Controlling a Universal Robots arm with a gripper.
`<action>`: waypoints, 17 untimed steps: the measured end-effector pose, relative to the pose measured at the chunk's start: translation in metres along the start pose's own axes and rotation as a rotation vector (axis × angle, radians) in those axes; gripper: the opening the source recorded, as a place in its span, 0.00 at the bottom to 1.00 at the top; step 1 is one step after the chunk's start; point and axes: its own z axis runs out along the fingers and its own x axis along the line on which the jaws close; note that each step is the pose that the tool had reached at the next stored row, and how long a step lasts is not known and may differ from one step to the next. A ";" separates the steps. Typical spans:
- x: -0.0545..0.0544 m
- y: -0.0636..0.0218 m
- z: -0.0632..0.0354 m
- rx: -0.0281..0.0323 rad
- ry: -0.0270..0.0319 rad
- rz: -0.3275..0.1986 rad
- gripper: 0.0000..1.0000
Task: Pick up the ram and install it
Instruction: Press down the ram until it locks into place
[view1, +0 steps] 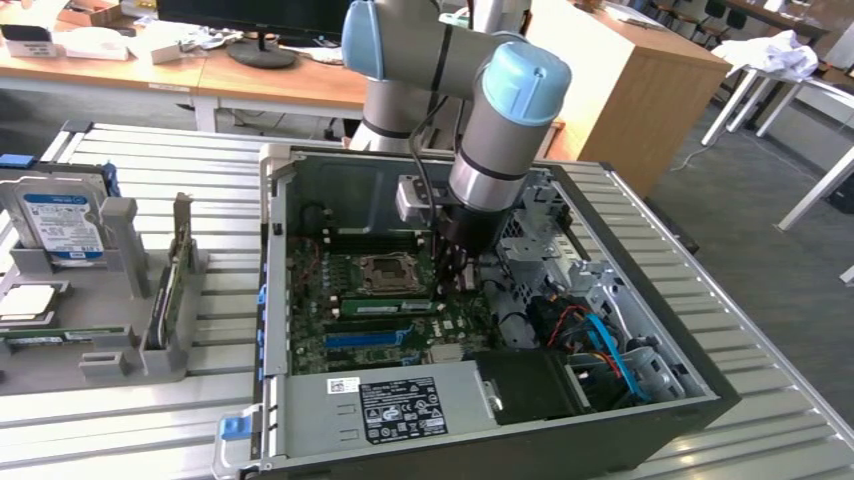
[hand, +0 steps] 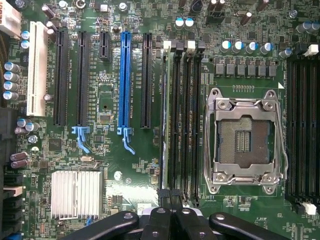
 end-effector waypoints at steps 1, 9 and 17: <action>0.000 0.0000 -0.0008 -0.0001 -0.0005 0.000 0.11; 0.000 0.0004 -0.0114 -0.0018 0.0008 0.000 0.11; 0.000 0.0004 -0.0130 -0.0018 0.0008 0.000 0.11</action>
